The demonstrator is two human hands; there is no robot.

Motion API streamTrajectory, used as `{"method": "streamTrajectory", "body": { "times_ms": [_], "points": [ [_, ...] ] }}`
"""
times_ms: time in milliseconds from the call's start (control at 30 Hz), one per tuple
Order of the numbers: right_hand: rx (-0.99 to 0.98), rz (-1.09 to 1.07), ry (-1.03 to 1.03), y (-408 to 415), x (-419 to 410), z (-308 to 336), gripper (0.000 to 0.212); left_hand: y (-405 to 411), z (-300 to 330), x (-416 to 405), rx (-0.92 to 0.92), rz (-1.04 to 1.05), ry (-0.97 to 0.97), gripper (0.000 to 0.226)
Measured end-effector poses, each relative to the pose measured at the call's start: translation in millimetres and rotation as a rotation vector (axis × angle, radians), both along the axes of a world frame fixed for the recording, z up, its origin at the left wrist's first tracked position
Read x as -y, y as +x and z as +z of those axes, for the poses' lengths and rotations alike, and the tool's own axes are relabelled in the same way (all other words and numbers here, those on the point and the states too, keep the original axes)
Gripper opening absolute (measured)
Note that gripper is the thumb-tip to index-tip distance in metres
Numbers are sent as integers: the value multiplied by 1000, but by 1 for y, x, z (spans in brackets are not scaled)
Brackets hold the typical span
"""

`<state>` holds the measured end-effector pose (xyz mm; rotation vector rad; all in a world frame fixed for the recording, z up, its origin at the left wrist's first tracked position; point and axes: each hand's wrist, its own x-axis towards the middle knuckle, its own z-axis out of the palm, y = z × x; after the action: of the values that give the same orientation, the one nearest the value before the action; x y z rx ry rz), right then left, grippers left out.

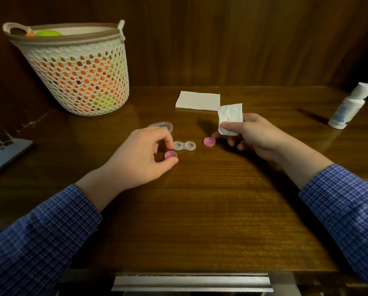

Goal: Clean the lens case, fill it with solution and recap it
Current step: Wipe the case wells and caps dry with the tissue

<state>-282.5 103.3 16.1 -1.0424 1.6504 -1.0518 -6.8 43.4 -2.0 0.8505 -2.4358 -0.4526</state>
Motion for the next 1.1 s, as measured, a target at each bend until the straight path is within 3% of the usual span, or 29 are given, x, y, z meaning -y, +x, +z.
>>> {"method": "streamTrajectory", "body": {
  "times_ms": [133, 267, 433, 733, 933, 1100],
  "points": [
    [-32, 108, 19, 0, 0, 1, 37, -7, 2, -12, -92, 10, -50, 26],
    [-105, 98, 25, 5, 1, 0, 42, -28, -1, -23, -42, 27, -36, 30],
    [-47, 244, -5, 9, -4, 0, 21, -47, -6, -30, 22, 68, -98, 37],
    [-25, 353, 31, 11, -8, 3, 19, -50, -5, -30, 37, 123, -54, 40],
    [-140, 344, -38, 19, -13, 2, 7, -48, -4, -31, -37, 88, 5, 47],
    [21, 265, -97, 26, -17, 0, 22, -45, -2, -31, -183, 68, -12, 57]
  ]
}}
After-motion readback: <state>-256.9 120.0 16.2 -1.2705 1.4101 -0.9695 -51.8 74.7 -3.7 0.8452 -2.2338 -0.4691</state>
